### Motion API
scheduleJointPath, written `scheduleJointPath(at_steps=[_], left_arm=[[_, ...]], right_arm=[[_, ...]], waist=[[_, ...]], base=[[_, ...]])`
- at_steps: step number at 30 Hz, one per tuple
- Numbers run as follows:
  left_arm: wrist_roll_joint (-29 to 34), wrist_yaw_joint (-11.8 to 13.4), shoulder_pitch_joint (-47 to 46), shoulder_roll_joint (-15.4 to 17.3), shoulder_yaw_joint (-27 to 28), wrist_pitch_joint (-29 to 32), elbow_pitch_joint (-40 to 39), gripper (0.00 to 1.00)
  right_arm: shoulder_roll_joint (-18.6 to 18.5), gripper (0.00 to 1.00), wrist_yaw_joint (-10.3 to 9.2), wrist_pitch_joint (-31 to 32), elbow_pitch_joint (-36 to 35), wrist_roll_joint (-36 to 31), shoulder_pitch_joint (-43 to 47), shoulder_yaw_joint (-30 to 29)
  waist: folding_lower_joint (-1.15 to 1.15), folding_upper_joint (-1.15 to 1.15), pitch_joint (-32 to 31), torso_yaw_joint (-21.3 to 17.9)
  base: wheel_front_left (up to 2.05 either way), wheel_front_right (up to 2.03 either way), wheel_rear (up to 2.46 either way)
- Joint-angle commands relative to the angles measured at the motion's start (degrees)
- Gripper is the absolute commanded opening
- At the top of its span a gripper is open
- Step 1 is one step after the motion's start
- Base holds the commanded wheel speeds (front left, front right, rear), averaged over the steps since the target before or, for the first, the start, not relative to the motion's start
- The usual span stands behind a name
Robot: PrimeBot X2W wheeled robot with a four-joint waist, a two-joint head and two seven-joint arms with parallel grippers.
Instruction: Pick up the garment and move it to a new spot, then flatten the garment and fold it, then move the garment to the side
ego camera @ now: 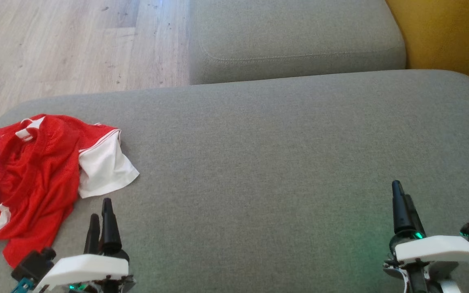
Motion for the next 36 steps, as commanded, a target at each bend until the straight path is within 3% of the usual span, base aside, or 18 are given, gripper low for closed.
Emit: scheduleJointPath(at_steps=[1, 36], left_arm=[[2.56, 0.39, -1.56, 0.35, -0.11, -0.92, -2.65, 1.00], [26.90, 2.21, 0.63, 1.03, -4.78, -6.64, -6.43, 1.00]], right_arm=[[-0.30, 1.00, 0.19, -0.97, -2.74, -2.53, -1.34, 1.17], [-0.39, 1.00, 0.31, -6.72, -6.28, -28.09, 0.75, 5.97]], waist=[[0.00, 0.00, -0.12, 0.03], [0.00, 0.00, -2.35, 0.59]], base=[[0.00, 0.00, 0.00], [0.00, 0.00, 0.00]])
